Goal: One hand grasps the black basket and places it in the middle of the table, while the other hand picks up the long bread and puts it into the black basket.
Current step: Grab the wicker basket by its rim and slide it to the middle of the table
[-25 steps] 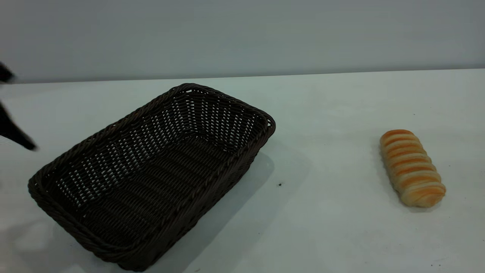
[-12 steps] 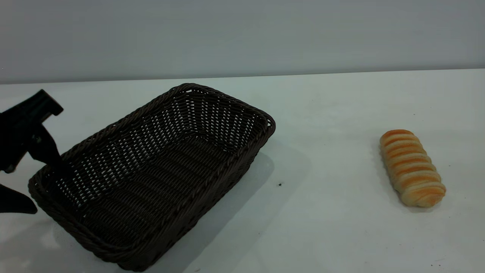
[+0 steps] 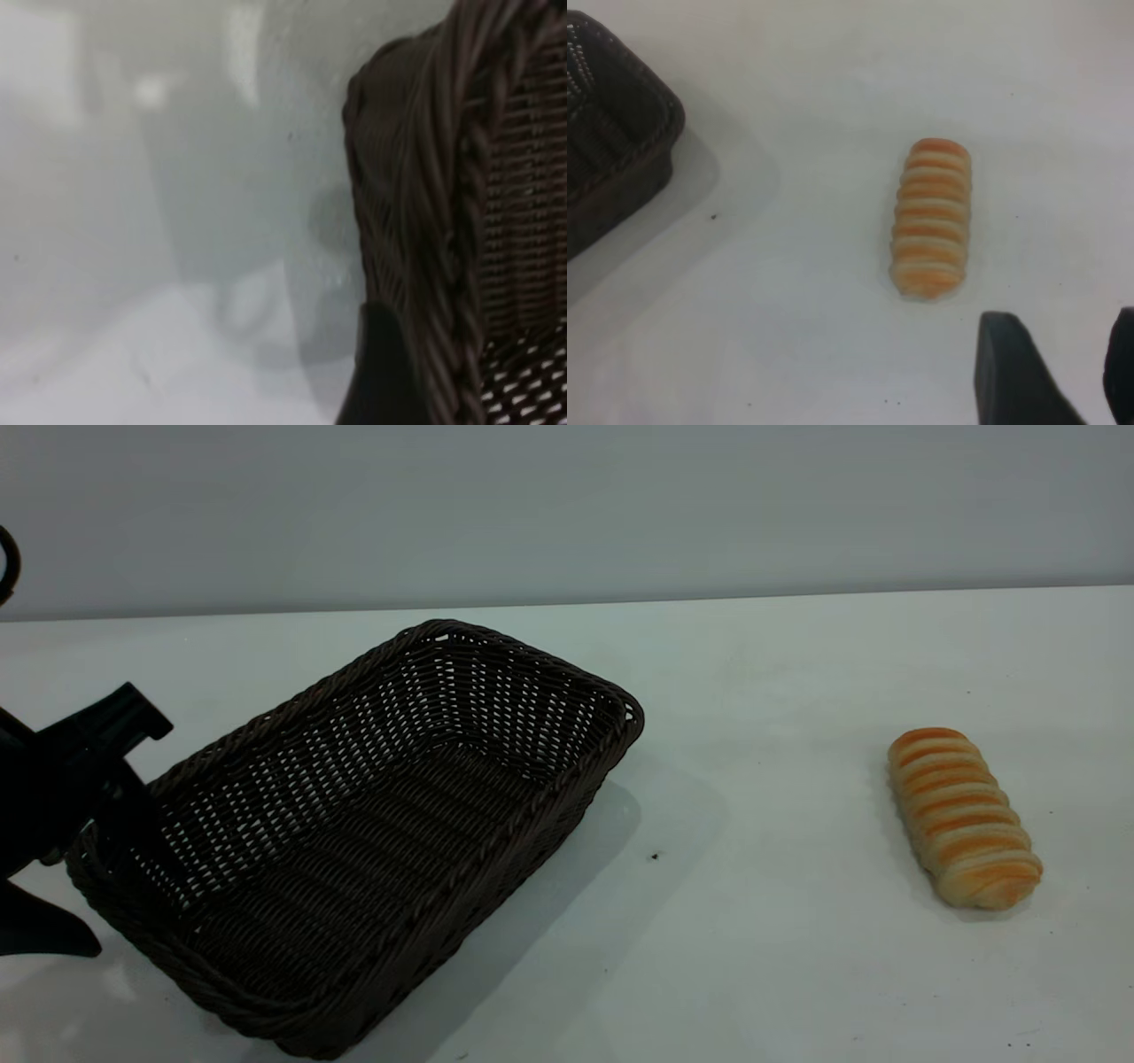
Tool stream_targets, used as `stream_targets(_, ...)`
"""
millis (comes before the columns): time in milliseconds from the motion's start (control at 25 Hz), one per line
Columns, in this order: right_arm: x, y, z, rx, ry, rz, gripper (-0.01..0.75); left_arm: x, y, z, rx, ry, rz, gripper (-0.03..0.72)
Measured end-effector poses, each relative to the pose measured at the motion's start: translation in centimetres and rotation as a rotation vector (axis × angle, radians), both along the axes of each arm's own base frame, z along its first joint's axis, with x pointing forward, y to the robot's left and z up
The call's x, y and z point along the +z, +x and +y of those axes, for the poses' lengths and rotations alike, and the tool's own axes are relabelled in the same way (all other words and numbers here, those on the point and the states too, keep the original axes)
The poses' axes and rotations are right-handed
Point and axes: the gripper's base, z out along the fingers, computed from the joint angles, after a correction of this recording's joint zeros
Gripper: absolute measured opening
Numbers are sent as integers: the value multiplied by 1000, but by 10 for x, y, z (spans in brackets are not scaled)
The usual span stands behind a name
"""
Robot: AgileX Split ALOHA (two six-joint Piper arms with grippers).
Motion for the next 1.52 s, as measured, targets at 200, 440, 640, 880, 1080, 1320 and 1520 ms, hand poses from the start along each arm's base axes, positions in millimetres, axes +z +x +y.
stream_targets(200, 0, 0, 0, 0, 3, 0, 243, -8, 3, 1, 9, 11, -4, 584)
stream_targets(440, 0, 0, 0, 1, 5, 0, 243, -22, 7, 2, 20, 30, 10, 584)
stream_targets(640, 0, 0, 1, 1, 10, 0, 243, -37, 9, -1, 27, 47, 14, 584)
stream_targets(880, 0, 0, 1, 14, 9, -4, 243, -58, 16, -16, 4, 61, 36, 530)
stream_targets(1080, 0, 0, 2, 21, 6, -2, 243, -64, 22, -20, 48, 49, 38, 242)
stream_targets(1320, 0, 0, 2, 21, 6, 0, 243, -62, 22, -20, 22, 53, 43, 237)
stream_targets(1520, 0, 0, 2, 22, 5, 1, 243, -34, 25, -22, -40, 42, -41, 239)
